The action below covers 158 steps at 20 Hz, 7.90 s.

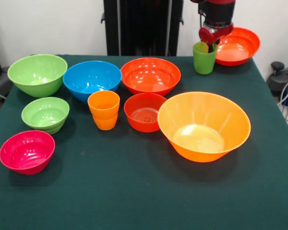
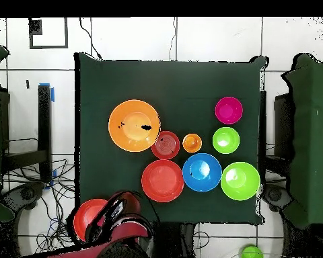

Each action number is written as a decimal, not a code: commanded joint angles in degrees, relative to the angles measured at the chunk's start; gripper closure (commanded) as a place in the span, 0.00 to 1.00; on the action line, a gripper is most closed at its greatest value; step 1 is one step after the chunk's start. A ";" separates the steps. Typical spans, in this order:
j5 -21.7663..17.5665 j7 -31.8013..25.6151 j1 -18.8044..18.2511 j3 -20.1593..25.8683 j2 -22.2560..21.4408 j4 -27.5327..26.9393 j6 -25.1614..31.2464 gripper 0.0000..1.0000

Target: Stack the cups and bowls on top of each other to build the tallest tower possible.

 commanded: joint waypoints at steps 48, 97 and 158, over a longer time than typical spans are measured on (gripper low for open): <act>5.24 -4.82 -14.88 15.72 -4.36 -4.41 21.78 0.00; 9.46 -9.97 -18.76 20.47 -8.22 -21.20 35.68 1.00; -1.23 -10.07 -22.18 26.35 6.72 -37.96 33.06 1.00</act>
